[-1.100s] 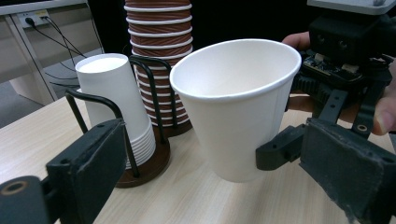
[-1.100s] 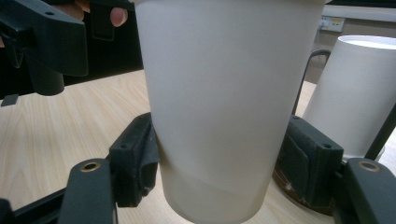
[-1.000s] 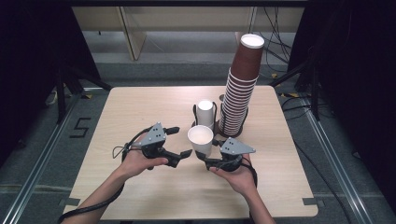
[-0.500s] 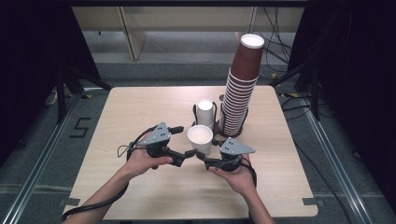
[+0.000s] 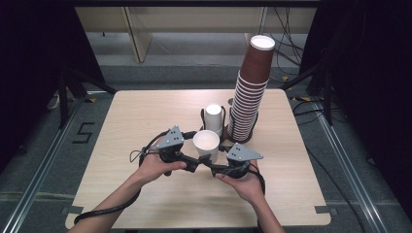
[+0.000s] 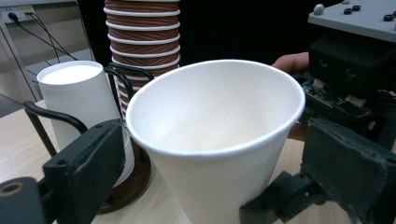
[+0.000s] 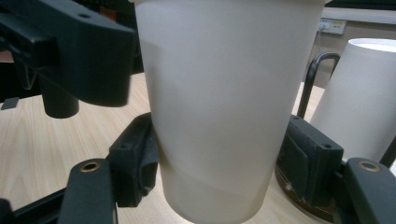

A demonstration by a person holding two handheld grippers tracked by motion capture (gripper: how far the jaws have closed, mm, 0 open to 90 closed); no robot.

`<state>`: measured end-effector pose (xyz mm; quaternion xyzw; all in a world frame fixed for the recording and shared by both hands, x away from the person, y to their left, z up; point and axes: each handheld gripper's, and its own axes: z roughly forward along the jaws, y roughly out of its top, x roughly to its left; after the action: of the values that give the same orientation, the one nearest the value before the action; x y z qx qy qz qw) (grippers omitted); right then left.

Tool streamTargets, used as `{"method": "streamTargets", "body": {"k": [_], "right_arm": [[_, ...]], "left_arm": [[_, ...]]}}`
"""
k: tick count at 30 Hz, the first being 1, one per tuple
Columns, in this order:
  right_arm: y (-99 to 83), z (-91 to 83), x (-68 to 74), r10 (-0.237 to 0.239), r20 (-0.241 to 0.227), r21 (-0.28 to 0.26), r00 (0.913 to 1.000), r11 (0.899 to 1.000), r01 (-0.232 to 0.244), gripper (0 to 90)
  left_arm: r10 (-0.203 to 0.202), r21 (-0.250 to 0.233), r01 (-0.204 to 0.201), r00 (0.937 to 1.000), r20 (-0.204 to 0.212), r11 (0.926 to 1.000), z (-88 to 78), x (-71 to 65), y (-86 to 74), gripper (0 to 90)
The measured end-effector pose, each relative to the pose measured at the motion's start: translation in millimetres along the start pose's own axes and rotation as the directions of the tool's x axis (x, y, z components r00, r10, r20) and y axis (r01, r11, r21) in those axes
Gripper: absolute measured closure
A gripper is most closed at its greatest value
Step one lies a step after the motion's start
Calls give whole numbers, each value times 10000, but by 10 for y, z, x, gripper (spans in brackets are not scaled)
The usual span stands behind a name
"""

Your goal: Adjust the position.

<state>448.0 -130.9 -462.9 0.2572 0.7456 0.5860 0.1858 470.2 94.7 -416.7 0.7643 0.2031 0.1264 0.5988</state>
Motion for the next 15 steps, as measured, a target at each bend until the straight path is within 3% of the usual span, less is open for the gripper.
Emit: {"method": "streamTargets", "body": {"k": [4,6,15], "right_arm": [[1,8,-13,-270,-62,-55,9996,9996,269,339],[0,12,3,10,-189,33,9998,10000,-9,339],[11,19,17,-54,-172,59,9998,10000,55,339]], "left_arm": [[-134,-95,134,9999,-46,9999,13,-6,-1,57],[-209,-163,207,9997,-101,9997,18,-8,-3,57],[-291,-313,288,9995,-94,9991,50,-22,-5,60]]}}
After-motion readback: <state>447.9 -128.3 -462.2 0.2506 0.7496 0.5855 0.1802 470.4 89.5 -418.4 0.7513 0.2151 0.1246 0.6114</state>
